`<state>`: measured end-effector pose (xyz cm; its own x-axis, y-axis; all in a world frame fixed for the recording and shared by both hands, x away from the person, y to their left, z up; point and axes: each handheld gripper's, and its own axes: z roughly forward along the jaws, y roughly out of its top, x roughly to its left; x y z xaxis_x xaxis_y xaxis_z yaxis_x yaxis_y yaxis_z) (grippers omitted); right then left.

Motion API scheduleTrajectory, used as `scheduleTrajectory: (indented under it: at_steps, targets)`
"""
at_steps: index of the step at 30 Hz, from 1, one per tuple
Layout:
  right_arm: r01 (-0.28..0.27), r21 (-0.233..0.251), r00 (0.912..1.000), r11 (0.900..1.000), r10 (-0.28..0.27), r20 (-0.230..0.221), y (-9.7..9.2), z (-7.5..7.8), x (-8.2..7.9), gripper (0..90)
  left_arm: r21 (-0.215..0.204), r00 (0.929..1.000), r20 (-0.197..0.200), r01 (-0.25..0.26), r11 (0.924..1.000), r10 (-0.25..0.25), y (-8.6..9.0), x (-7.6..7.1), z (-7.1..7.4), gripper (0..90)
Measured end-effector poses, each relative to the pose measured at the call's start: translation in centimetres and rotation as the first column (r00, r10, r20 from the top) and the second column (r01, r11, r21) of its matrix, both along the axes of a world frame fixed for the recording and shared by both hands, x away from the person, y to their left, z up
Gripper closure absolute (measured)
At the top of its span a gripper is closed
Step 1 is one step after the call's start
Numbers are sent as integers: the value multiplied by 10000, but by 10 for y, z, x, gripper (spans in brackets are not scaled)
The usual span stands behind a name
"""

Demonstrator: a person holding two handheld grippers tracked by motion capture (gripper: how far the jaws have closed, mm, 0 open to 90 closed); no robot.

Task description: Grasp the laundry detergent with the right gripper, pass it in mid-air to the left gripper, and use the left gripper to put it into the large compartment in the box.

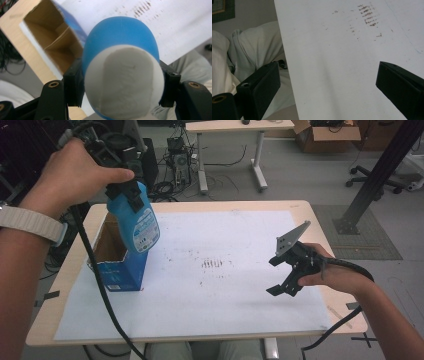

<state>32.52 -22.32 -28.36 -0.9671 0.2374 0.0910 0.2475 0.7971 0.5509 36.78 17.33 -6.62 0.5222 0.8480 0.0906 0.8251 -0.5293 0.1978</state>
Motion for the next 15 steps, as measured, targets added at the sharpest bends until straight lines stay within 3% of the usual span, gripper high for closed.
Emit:
scheduleTrajectory:
  at_steps: [4,8,15]
  targets:
    - [-12,-89,10000,10000,12,-8,1,-2,1,58,167,9952,126,-971,9951,969,12,3,3,377]
    - [-68,-203,10000,9998,68,-13,2,-4,2,58,210,9814,327,-1902,9815,1894,27,8,3,378]
    - [-48,-244,10000,9997,47,-51,1,-5,4,58,19,9426,448,-3314,9435,3310,50,16,-5,378]
